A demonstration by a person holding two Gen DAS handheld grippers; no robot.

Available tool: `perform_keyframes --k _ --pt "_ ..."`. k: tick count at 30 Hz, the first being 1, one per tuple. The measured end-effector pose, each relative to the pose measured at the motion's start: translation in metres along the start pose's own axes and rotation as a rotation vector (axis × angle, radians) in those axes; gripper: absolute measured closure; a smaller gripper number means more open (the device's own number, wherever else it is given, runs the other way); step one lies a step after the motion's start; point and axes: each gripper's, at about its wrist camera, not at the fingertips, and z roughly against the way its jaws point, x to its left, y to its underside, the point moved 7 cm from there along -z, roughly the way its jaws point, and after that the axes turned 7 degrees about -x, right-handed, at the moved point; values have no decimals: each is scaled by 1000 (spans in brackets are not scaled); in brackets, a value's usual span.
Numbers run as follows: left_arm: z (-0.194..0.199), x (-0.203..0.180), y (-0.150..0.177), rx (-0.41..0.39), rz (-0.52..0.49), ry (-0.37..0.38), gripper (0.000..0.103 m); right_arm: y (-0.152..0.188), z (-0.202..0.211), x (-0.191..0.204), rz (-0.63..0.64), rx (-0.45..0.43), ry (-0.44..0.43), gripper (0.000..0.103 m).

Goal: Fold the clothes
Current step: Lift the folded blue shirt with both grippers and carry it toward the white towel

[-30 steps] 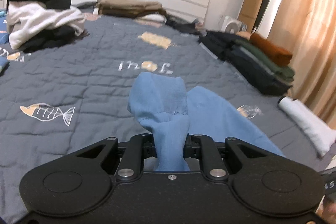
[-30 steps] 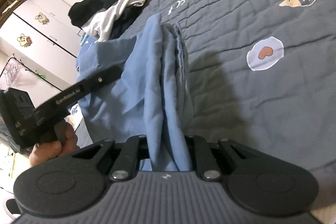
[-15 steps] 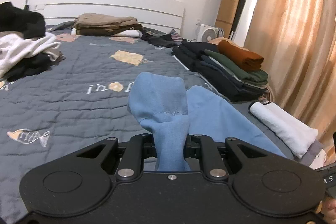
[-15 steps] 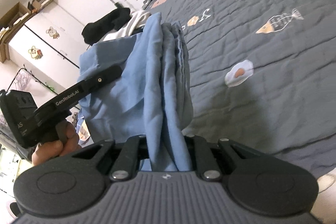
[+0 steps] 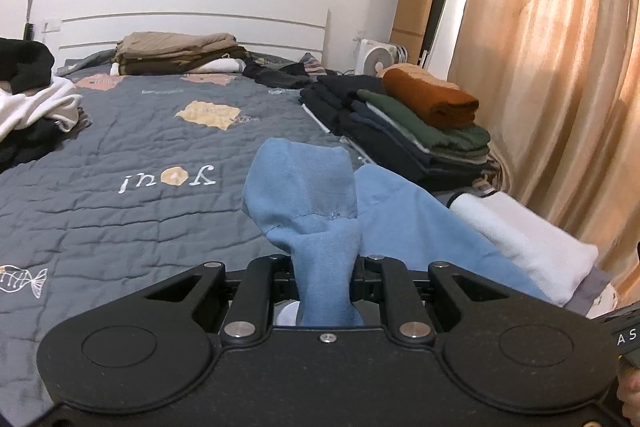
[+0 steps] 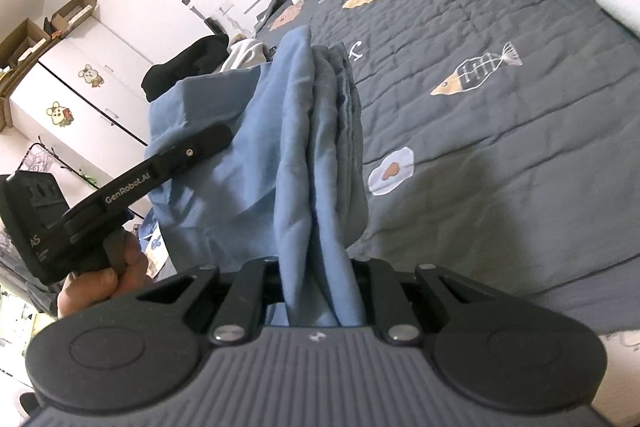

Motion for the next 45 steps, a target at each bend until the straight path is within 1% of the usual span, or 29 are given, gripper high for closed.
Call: perform_keyframes --k 9,15,21,26,29,36,41,45 --pt "0 -56 -15 -41 1 -40 88 -23 44 -22 41 5 -32 91" --pt "0 -96 -19 -46 -16 -81 88 -36 77 -41 62 11 -64 91" --pt "2 -133 -21 -49 -27 -93 88 -45 109 -60 64 -6 -72 91" --pt "2 -159 -17 -48 -28 -69 88 -46 130 -76 50 -9 -55 91" --pt "-1 -171 -12 -42 -37 -67 88 -47 139 -84 55 -9 -40 91" --pt "-10 -194 -9 -44 -45 -53 88 -56 156 -105 48 -36 -41 91" --pt "-38 -218 -12 -21 -63 -19 88 -66 170 -128 29 -65 -23 91" --pt "-72 -242 -12 -3 -67 18 88 -85 181 -157 11 -83 4 91"
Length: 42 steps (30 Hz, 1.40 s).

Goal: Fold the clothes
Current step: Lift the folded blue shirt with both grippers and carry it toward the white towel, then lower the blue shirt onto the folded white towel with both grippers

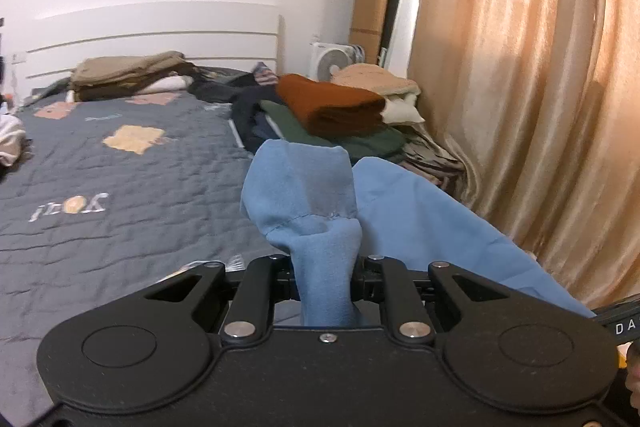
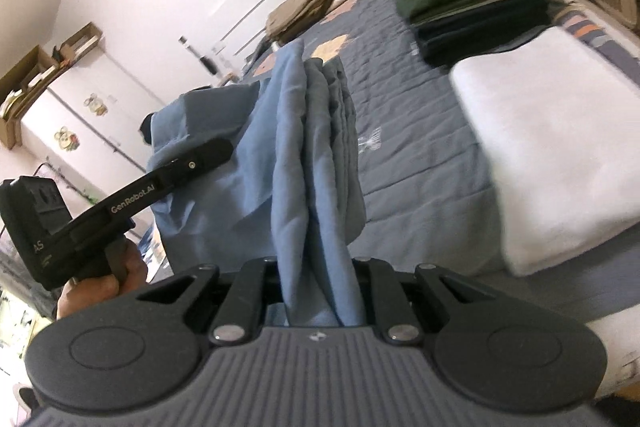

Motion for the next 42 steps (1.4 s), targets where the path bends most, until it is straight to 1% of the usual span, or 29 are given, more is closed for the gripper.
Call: perform_keyframes --k 6,12,17,21,26,28,31,32,33,34,35,36,39,42 --pt "-64 -34 -3 41 5 61 88 -38 13 -50 -16 -35 49 91" --pt "-128 -60 -5 73 9 113 88 -72 15 -105 -41 -56 86 91" --pt "-182 -80 -4 100 -2 146 88 -89 5 -147 -50 -63 105 91" --pt "-222 -88 8 140 1 165 88 -103 -4 -181 -57 -69 121 90" --pt "-266 -94 34 206 0 179 88 -100 -21 -217 -82 -41 157 89" --pt "-279 -93 44 228 4 175 88 -96 -27 -230 -90 -23 171 88" --pt "-291 -85 59 246 23 171 87 -92 -32 -246 -113 -17 176 87" --pt "-295 -82 64 250 31 171 86 -93 -32 -250 -121 -23 166 87" --pt "-296 -77 65 252 46 167 81 -94 -32 -254 -128 -29 159 87" --pt "-296 -72 66 253 62 164 78 -94 -32 -257 -134 -39 155 85" --pt "-297 -68 67 254 77 160 73 -94 -31 -260 -141 -46 153 84" --pt "-297 -63 68 255 93 157 67 -93 -30 -263 -150 -45 153 81" --pt "-296 -47 67 251 165 149 59 -90 -25 -271 -160 -51 149 78" --pt "-295 -35 64 249 230 143 57 -88 -17 -279 -166 -57 145 77"
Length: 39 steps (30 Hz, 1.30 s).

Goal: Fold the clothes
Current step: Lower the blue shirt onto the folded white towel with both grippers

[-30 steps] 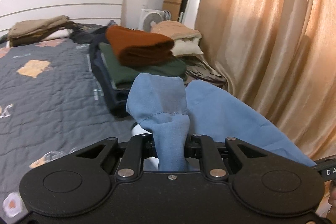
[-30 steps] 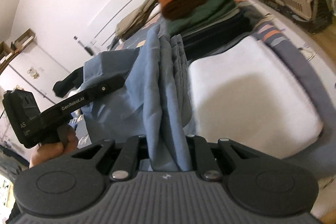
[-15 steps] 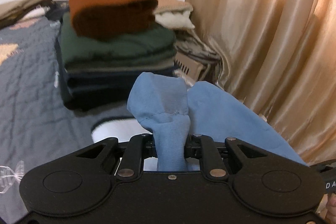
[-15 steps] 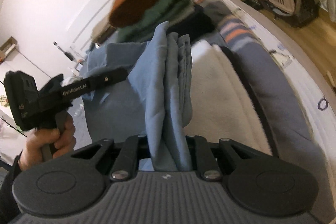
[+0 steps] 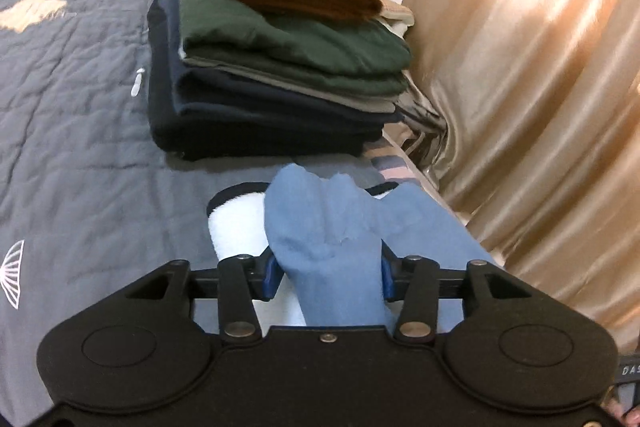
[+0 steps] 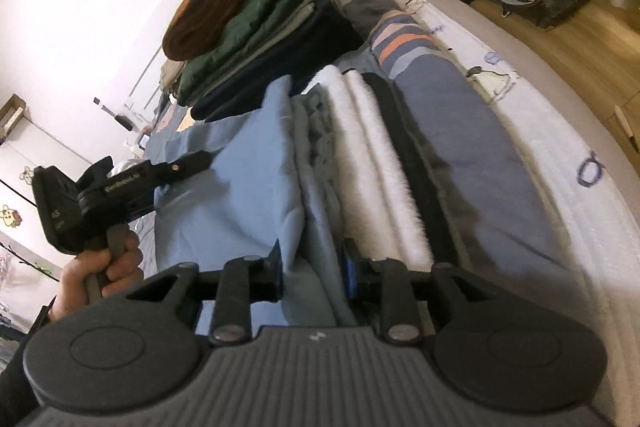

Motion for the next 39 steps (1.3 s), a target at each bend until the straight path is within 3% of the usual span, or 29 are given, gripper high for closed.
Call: perform_keyframes --k 6,12,20,22,23,24,32,34,36,39 --pt "15 12 -7 -27 92 13 44 4 14 -11 9 5 3 77" --pt "29 24 -13 -55 185 26 40 6 17 -13 -24 19 -4 76" --pt "-2 4 1 52 130 18 43 9 18 -10 -24 22 1 75" --pt "-9 -1 3 58 97 13 63 10 18 -11 -26 21 0 74" --pt "-10 -5 2 56 78 23 78 11 19 -10 -15 19 0 74" --pt "-10 -8 1 53 58 33 83 13 19 -9 -5 16 -1 74" --pt "-19 -35 -5 4 -139 61 87 20 27 -6 24 -30 6 80" --pt "-29 -32 -1 47 -151 27 78 21 29 -7 26 -36 14 80" --pt "-31 -22 2 64 -138 -17 51 22 30 -7 26 -37 19 80" --pt "-21 -8 1 51 -83 -18 50 19 36 -5 27 -49 18 79"
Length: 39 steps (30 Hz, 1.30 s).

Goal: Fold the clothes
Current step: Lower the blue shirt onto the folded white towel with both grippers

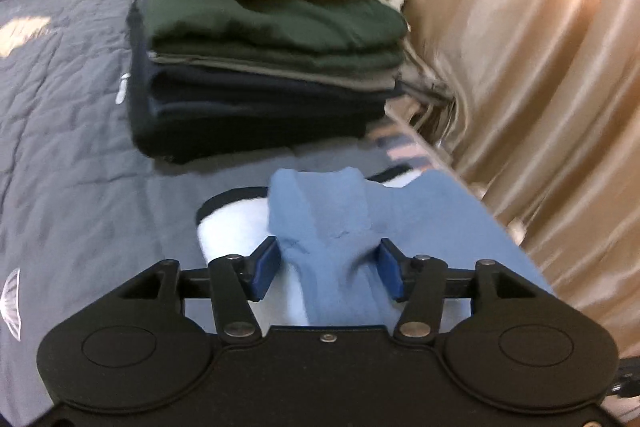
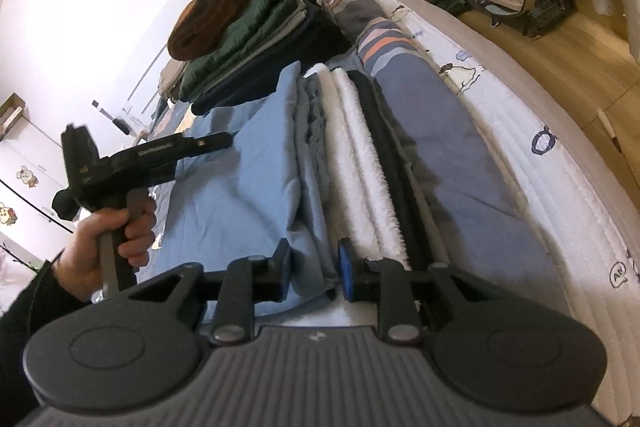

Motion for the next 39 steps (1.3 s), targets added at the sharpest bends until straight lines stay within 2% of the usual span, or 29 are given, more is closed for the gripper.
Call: perform_keyframes --k 2,5,8,11,14,17,20,26,32,39 --pt "16 9 -3 -19 35 -7 44 -5 7 5 2 -22 -3 79" --pt "53 24 -7 -99 70 -27 43 -12 19 12 5 -55 -8 76" --pt "89 19 -9 -149 130 33 43 -20 30 19 7 -88 -13 76" --pt "115 -10 -2 -164 157 159 43 -26 40 26 9 -117 -18 76" --pt "124 -41 18 -134 207 274 42 -18 31 25 0 -87 -18 76" --pt "118 -60 44 -69 285 353 42 -10 23 25 -10 -58 -18 76" --pt "107 -67 71 2 326 364 42 -2 15 24 -19 -28 -18 76" --pt "96 -57 113 78 377 344 42 14 0 22 -40 29 -20 76" --pt "107 -52 85 16 363 370 40 13 4 19 -67 14 -43 76" --pt "93 -48 21 -42 316 326 39 1 12 33 -15 -25 -36 76"
